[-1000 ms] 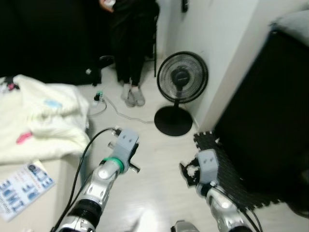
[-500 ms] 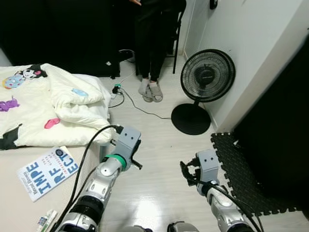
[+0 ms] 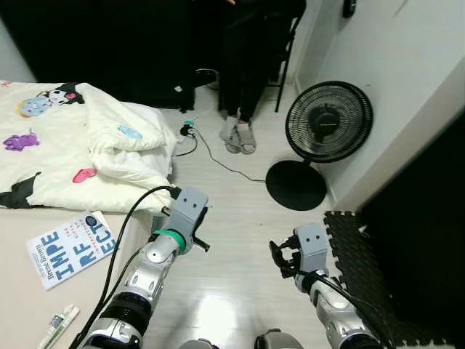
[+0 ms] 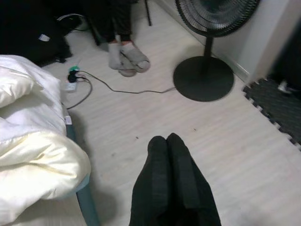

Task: Clean up the room

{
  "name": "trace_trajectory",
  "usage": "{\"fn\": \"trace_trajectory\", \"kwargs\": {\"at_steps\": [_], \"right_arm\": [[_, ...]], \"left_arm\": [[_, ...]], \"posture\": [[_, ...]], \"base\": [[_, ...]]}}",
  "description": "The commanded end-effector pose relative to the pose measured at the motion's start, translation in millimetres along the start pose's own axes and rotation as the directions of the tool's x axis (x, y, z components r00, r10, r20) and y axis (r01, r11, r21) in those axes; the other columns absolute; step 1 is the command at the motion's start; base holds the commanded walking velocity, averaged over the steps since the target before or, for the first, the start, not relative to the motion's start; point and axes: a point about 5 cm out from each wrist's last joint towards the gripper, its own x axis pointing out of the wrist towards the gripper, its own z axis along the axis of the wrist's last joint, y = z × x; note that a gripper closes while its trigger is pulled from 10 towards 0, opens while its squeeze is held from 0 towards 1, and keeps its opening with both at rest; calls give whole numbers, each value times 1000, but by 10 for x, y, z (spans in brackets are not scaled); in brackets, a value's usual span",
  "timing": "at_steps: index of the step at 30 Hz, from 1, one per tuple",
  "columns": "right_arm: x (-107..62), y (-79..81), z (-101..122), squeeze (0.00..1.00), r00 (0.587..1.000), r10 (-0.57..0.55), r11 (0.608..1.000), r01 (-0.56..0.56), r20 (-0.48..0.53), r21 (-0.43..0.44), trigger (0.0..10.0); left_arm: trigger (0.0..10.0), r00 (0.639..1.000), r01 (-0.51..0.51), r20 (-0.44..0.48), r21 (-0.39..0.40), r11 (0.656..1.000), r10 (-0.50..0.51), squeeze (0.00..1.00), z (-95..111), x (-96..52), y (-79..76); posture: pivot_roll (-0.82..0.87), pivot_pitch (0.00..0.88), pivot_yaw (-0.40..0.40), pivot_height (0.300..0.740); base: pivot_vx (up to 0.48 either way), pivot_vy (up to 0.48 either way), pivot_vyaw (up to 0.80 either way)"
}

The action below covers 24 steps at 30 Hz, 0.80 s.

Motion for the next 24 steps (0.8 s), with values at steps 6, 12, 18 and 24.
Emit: {"fn": "trace_trajectory", "kwargs": {"at_steps": [6,12,18,24], "right_arm": [[-51,-12,-88,0,999,-7,1000,7,-31,2,10000],[-45,1,-85,0,1000,-5,1000,5,-29,3,10000],[-49,21,-95,0,1000,5,1000,-5,-31,-4,10000],[-50,20,-95,0,1000,5,1000,-5,-31,-5,10000]], "left_arm": [[10000,1000,18,-9,-1,1000,-18,0,-27,4,-52],[10000,999,41,-3,6,999,-41,0,-22,5,-86],[10000,997,66,-31,55,996,-65,0,-115,-26,-111],[10000,996,77,-40,82,994,-73,0,-131,-28,-134]], "posture": [[-49,0,54,734],[-49,0,55,734],[-49,0,52,734],[-49,0,53,734]], "base": [[0,0,0],[0,0,0],[0,0,0],[0,0,0]]}}
